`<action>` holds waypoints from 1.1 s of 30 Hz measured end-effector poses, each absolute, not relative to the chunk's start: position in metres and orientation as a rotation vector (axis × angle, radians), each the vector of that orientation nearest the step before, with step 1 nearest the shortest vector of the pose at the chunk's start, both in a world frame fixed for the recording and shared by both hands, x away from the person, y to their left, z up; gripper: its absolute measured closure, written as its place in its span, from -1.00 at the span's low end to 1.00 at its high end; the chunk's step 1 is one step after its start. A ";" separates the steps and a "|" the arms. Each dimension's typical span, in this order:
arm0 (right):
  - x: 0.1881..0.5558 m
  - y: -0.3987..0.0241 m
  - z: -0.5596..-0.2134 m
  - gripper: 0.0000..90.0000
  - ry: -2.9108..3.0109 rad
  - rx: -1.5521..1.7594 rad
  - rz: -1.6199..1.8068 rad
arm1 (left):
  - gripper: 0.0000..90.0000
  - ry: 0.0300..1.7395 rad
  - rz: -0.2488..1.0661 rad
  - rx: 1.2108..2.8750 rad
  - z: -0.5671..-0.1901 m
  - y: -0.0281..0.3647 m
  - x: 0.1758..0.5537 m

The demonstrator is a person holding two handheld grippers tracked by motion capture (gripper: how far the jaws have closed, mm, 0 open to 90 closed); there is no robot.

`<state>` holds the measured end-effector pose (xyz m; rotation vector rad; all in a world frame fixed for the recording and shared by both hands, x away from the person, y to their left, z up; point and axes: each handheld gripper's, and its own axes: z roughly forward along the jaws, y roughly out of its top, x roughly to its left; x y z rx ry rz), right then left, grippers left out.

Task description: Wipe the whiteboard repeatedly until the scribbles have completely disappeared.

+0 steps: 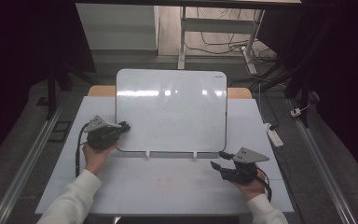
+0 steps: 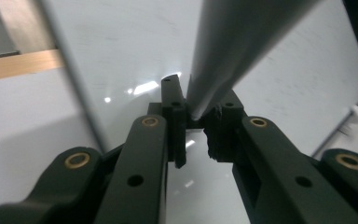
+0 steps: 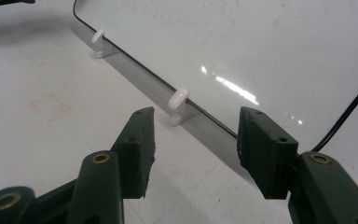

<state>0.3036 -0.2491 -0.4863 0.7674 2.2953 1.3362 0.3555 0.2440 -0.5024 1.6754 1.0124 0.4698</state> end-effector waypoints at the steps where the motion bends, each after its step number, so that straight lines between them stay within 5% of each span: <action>1: 0.304 -0.249 -0.486 0.04 2.294 0.770 1.337 | 0.74 1.014 0.459 1.668 -0.503 0.246 0.356; 22: 0.303 -0.248 -0.484 0.03 2.284 0.757 1.339 | 0.73 0.953 0.390 1.721 -0.490 0.210 0.364; 33: 0.302 -0.237 -0.475 0.03 2.225 0.721 1.408 | 0.73 0.844 0.088 1.810 -0.479 0.176 0.331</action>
